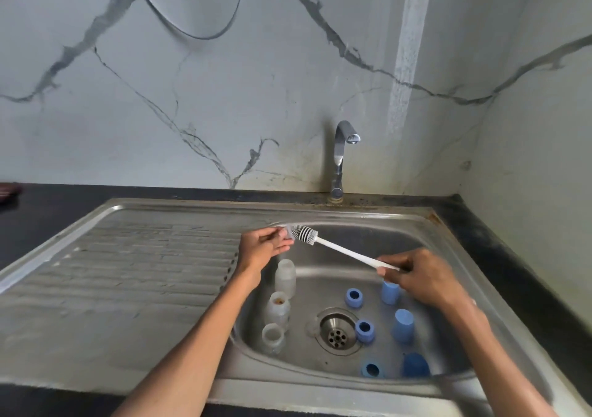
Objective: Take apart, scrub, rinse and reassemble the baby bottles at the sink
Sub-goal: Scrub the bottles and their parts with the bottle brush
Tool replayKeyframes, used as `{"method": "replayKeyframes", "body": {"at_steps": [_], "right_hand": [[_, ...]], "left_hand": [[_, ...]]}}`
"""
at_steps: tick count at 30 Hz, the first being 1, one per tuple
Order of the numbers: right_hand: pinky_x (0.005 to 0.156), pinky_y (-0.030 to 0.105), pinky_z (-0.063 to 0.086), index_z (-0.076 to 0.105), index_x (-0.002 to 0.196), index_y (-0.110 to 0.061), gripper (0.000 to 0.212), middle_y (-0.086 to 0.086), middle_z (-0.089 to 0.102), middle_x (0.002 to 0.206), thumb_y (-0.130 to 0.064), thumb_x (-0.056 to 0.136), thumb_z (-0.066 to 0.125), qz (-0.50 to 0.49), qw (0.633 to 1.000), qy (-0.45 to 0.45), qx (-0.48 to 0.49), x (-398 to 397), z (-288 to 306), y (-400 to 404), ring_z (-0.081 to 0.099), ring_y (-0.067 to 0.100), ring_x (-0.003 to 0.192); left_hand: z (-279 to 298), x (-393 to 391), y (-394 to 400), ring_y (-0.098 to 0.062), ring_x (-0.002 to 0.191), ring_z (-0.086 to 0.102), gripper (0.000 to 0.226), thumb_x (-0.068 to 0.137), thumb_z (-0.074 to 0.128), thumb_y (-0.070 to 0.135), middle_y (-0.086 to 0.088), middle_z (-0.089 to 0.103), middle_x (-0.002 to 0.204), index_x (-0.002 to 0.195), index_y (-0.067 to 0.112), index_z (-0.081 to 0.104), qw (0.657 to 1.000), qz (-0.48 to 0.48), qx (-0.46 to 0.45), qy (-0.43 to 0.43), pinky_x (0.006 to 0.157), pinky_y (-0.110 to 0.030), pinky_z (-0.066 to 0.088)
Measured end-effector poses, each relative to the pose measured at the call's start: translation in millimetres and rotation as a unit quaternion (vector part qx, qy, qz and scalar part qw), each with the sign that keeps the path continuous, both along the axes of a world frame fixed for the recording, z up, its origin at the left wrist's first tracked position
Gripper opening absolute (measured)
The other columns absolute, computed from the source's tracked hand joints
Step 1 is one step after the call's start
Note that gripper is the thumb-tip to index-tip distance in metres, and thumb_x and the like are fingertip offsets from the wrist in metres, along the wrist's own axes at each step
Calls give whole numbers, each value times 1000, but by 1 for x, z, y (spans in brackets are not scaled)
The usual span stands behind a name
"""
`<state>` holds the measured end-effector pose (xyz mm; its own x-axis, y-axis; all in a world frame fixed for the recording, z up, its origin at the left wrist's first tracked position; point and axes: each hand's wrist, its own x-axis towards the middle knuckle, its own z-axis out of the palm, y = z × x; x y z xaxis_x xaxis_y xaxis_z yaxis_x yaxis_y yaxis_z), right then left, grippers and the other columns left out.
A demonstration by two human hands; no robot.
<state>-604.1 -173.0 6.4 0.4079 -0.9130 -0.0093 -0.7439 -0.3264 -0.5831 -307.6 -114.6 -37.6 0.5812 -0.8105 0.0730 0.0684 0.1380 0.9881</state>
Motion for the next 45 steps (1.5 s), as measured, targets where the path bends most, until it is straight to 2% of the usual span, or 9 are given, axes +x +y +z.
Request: {"method": "replayKeyframes", "body": {"at_steps": [8,11,18,22,28,32,37,40,45], "right_hand": [[78,18,42,74,111,-34,27,-9,74,106,-24,86,77,-53,996,6,-70,-7,9,7,53,-2,74],[84,20,44,75,111,-32,25,-9,72,110,-26,87,75,-45,993,15,-104,-8,7,4,63,10,92],[82,37,50,69,85,-29,28,1,71,88,-30,103,48,44,997,69,7,-4,2,-1,65,24,88],[84,22,43,75,110,-26,22,-4,74,106,-16,90,71,-41,997,-15,-64,-11,8,3,59,7,86],[83,23,48,79,99,-26,25,-4,75,89,-7,81,78,-78,980,-80,-166,-17,11,5,62,7,81],[72,29,46,69,86,-34,18,-7,69,84,-22,97,62,11,998,26,-63,-10,3,-2,62,14,80],[49,22,37,70,96,-19,32,-1,54,68,-28,106,40,81,987,-32,137,0,4,5,44,13,55],[66,25,46,74,102,-27,15,-2,72,86,-26,98,60,30,1000,0,-4,-3,3,1,60,15,72],[78,19,46,78,104,-25,28,-6,76,91,-14,79,82,-85,984,-93,-124,-14,10,7,56,-8,70]], "left_hand": [[-1,-2,-1,-19,78,75,27,87,66,-4,-11,77,86,114,0,69,991,-125,-5,-54,77,-28,61],[-3,-2,-6,-20,76,75,30,86,67,-5,-10,77,83,116,-4,67,990,-123,-11,-63,74,-27,61],[-1,1,-14,-25,75,76,31,84,69,-7,-23,74,92,114,-13,65,993,-100,-13,-69,69,-27,62],[2,-4,-14,-28,79,76,21,88,68,-2,-18,76,86,109,-8,70,990,-127,-6,-65,70,-29,62],[4,-13,-16,-22,73,75,24,89,66,-5,-19,74,89,112,-11,66,988,-146,2,-41,67,-25,61],[5,-10,-13,-23,72,75,33,83,68,-11,-24,72,94,115,-14,63,994,-102,-27,-31,67,-25,61],[6,-2,-13,-27,74,75,28,83,69,-9,-19,74,93,110,-7,68,997,-77,-32,-5,70,-29,62],[8,-5,-13,-27,78,76,23,87,68,-6,-14,76,87,109,-7,69,997,-77,-32,1,70,-28,62],[8,-14,-17,-26,78,76,19,91,64,-4,-23,74,92,109,-9,68,995,-102,-12,-6,69,-26,61]]}}
